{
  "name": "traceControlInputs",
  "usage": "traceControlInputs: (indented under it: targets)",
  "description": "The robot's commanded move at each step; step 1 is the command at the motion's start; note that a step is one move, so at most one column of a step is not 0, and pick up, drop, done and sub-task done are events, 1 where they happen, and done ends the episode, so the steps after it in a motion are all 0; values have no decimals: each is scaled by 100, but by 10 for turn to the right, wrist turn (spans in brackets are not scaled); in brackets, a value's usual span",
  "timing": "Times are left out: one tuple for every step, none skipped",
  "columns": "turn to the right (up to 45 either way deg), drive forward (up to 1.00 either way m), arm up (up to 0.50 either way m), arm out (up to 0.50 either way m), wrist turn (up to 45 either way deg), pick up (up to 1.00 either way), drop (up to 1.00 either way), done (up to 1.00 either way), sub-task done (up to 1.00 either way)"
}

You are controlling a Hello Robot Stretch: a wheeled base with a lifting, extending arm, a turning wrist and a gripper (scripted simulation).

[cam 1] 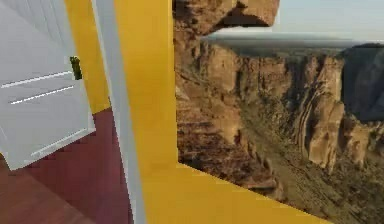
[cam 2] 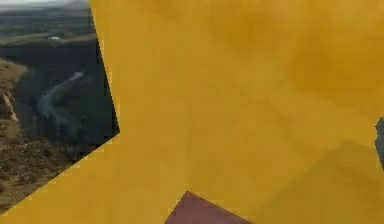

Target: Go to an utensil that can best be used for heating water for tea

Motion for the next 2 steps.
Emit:
traceControlInputs:
  targets:
    - [-450, 0, 0, 0, 0, 0, 0, 0, 0]
    - [-180, 0, 0, 0, 0, 0, 0, 0, 0]
